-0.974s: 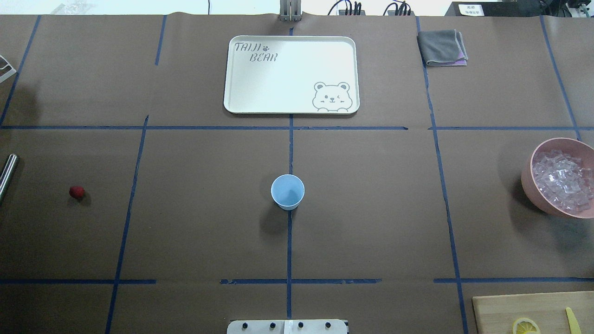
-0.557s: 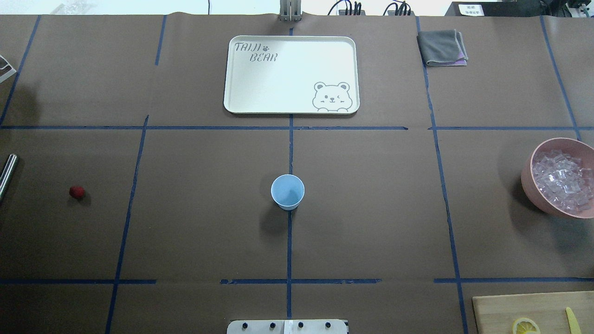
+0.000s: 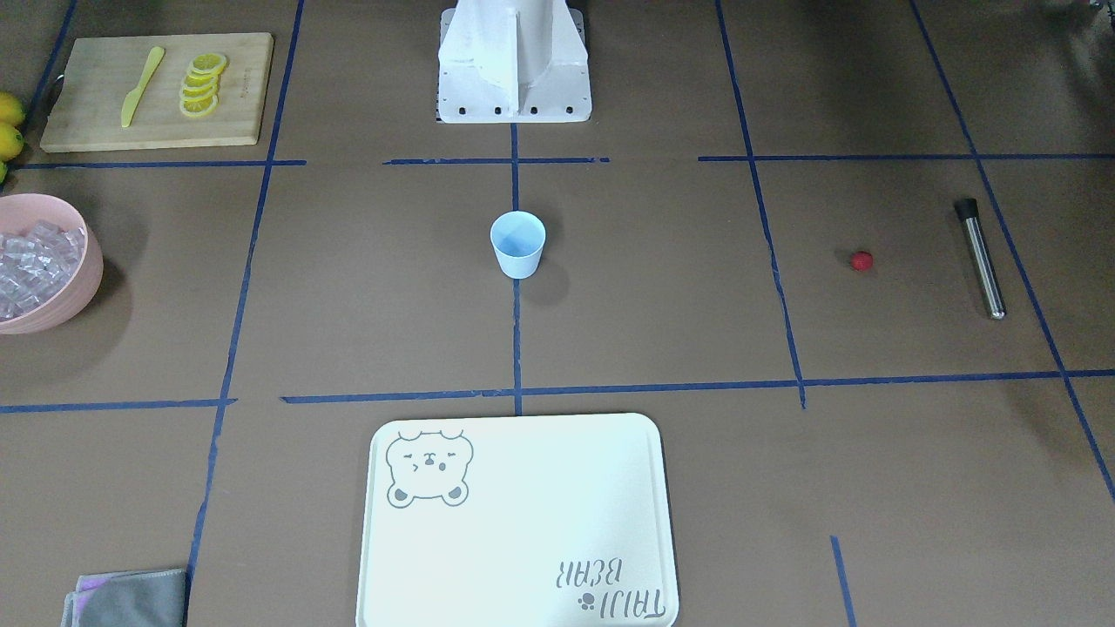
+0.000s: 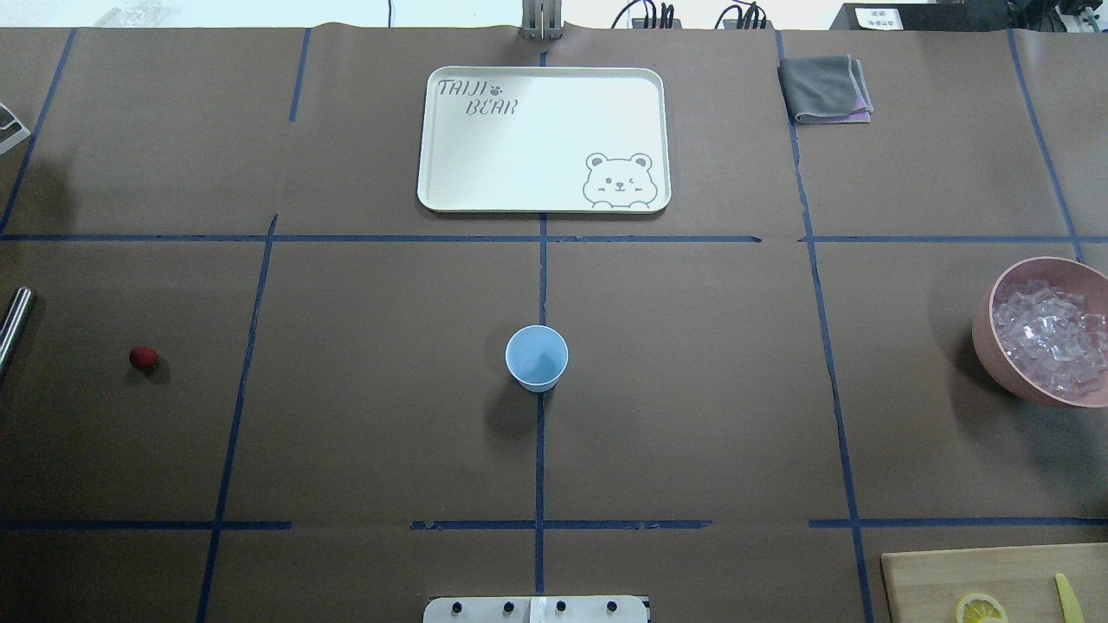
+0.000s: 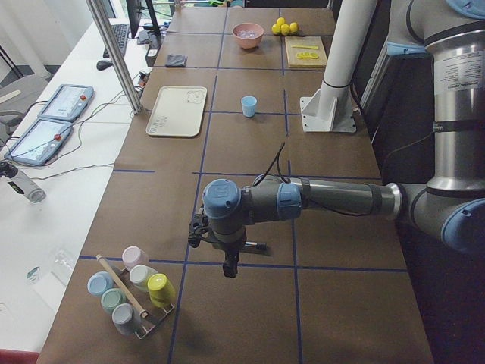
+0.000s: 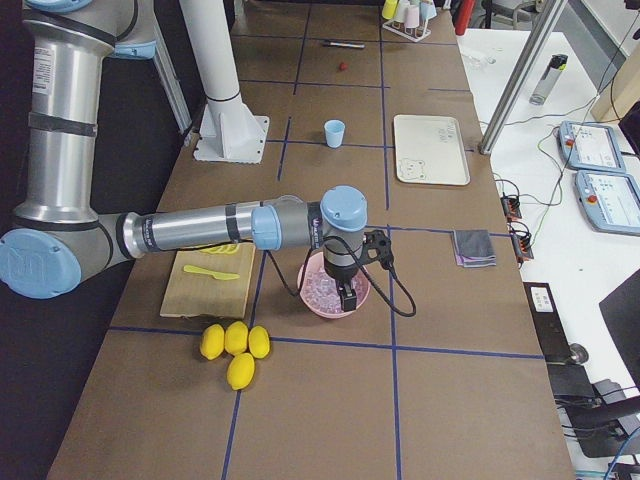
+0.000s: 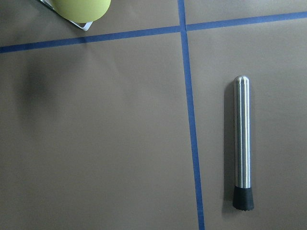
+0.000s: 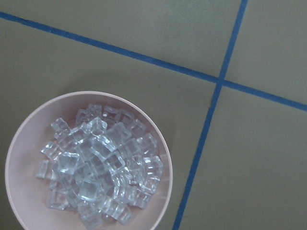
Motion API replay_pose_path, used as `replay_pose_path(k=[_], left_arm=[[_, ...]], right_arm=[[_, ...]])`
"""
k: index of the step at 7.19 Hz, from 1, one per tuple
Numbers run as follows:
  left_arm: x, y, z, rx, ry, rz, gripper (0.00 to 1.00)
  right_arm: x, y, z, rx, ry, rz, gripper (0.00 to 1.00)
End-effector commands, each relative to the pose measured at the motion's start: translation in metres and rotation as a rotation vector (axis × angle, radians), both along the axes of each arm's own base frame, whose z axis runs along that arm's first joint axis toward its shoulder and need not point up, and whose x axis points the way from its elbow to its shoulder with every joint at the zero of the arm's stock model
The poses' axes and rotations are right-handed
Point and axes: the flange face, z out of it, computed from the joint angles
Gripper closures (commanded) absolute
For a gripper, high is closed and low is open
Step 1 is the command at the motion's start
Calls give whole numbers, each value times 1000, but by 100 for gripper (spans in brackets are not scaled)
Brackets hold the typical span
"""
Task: Mash ice and strawberries in cup
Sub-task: 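Move the right gripper down over the pink bowl of ice cubes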
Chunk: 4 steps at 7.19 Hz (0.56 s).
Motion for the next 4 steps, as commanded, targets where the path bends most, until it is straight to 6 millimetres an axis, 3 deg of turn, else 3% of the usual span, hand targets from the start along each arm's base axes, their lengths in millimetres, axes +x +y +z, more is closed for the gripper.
replay_pose_path(k=[1,4], left_arm=[[0,1,1,-2,1,0,0],[0,1,1,-2,1,0,0]], right_arm=[[-70,-12,-26,4,-32,36,1],[-131,-7,-29,-50,0,29,7]])
